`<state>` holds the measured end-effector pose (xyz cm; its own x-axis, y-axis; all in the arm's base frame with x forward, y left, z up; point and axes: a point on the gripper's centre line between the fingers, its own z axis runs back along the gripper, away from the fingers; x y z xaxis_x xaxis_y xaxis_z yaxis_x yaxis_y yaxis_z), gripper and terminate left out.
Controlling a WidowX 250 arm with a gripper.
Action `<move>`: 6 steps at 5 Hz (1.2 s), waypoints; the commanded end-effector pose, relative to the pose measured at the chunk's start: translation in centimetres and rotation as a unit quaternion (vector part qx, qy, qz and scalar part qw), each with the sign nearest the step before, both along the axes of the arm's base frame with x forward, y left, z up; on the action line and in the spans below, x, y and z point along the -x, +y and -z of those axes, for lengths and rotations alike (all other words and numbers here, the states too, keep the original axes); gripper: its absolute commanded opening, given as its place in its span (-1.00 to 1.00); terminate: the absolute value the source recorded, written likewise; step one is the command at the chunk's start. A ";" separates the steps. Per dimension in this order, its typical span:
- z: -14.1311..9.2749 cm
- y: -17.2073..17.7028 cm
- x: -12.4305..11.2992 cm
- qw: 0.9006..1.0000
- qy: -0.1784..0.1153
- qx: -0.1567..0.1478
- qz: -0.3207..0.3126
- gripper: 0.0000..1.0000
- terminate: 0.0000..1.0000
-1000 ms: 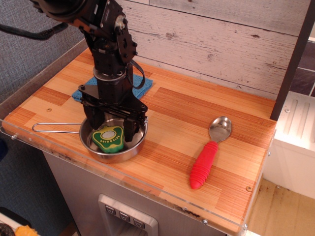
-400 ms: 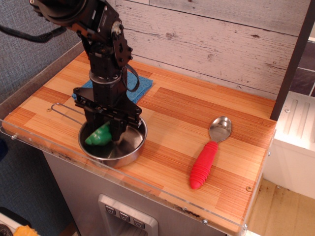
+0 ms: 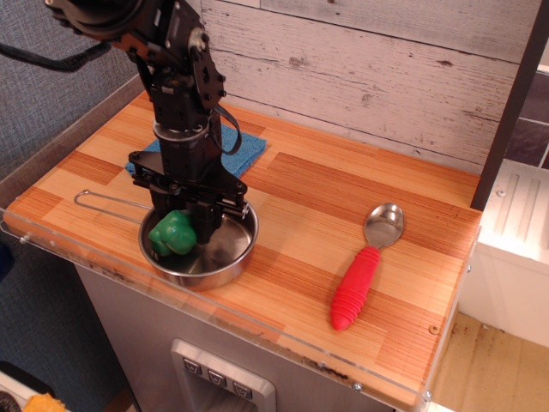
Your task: Move green pepper to right of blue cloth.
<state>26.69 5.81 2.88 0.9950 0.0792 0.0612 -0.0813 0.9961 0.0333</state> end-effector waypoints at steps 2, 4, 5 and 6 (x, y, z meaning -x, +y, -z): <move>-7.7 -1.6 -5.9 0.993 -0.112 0.018 0.039 -1.00 -1.00; -4.0 -6.7 -10.3 0.992 -0.098 0.006 0.084 -1.00 -1.00; -2.4 -7.7 -12.4 0.991 -0.102 0.000 0.084 -1.00 -1.00; -1.6 -7.8 -13.6 0.990 -0.108 -0.009 0.089 -1.00 -1.00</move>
